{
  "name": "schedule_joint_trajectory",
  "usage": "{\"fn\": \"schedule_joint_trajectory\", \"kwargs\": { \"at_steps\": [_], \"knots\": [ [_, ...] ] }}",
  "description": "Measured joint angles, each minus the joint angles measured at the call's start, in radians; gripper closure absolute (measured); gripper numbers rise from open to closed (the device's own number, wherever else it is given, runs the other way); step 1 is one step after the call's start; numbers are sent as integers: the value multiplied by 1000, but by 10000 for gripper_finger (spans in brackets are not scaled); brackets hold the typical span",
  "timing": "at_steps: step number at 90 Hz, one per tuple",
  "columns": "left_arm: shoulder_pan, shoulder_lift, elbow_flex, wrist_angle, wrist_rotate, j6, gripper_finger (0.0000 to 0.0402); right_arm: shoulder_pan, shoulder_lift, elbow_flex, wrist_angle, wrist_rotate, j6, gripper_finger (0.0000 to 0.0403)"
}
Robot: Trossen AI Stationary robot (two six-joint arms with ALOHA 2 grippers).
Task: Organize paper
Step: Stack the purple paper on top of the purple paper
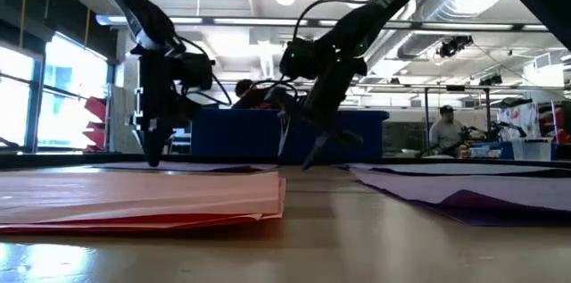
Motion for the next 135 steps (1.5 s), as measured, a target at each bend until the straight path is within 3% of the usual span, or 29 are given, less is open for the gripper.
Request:
{"fn": "schedule_joint_trajectory", "kwargs": {
  "at_steps": [41, 63, 74, 87, 96, 110, 126, 135],
  "knots": [
    [-162, -5, -4, 88, 26, -25, 401, 24, 7, -18, 198, 2, 127, 198],
    [-166, -4, -5, 95, 26, -36, 401, 25, -2, -18, 239, -39, 113, 198],
    [-166, -3, -5, 91, 26, -36, 401, 25, -71, -18, 260, -67, 104, 198],
    [-166, -3, -5, 90, 25, -36, 401, 43, -148, -13, 215, 26, 25, 198],
    [-166, -3, -5, 91, 25, -36, 401, 43, -108, -31, 167, 42, 22, 198],
    [-166, -3, -5, 91, 24, -45, 401, 42, -44, -82, 301, 1, 97, 198],
    [-166, -3, -5, 91, 24, -53, 401, 46, -33, -109, 460, -6, 58, 199],
    [-166, -3, -5, 92, 24, -53, 401, 49, -34, -106, 451, 24, 67, 199]
  ]
}}
